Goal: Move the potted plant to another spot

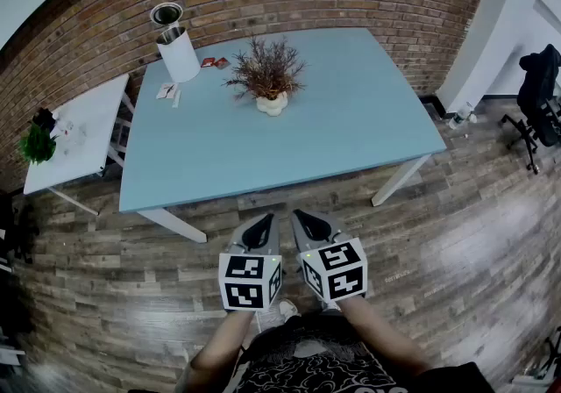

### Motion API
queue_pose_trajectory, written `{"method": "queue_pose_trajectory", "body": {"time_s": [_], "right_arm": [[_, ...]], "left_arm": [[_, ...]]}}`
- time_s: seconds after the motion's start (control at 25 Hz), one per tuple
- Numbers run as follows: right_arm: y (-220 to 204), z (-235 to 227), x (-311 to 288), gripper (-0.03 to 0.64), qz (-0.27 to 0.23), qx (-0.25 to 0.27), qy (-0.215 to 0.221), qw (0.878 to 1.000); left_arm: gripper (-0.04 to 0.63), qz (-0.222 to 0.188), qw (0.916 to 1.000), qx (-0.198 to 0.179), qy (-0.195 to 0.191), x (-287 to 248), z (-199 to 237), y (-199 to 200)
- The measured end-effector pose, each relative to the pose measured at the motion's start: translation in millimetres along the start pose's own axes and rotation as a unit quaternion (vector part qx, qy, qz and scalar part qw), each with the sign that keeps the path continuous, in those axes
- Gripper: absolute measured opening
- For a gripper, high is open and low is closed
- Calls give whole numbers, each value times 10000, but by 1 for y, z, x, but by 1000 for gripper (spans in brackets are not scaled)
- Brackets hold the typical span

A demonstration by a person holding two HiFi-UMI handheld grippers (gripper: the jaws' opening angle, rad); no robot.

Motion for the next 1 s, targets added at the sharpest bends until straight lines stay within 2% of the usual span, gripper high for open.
{"method": "queue_pose_trajectory", "body": {"time_s": [0.48,1.0], "right_arm": [[5,16,-24,6,6,116,-293,9995],[19,-17,-78,6,-104,-99,-396,9991]], "left_arm": [[-2,-13,9999,9,-142,-1,31,-1],[-2,93,9999,50,-3,-37,69,9]]}}
Point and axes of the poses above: the fingertips, and each gripper's own axes: x backward along the fingers, z to its left, y out of its top, the point moved 8 cm from there along x, backward along the fingers, and after that the axes turned 3 degrees about -z, right-handed, at the moved point
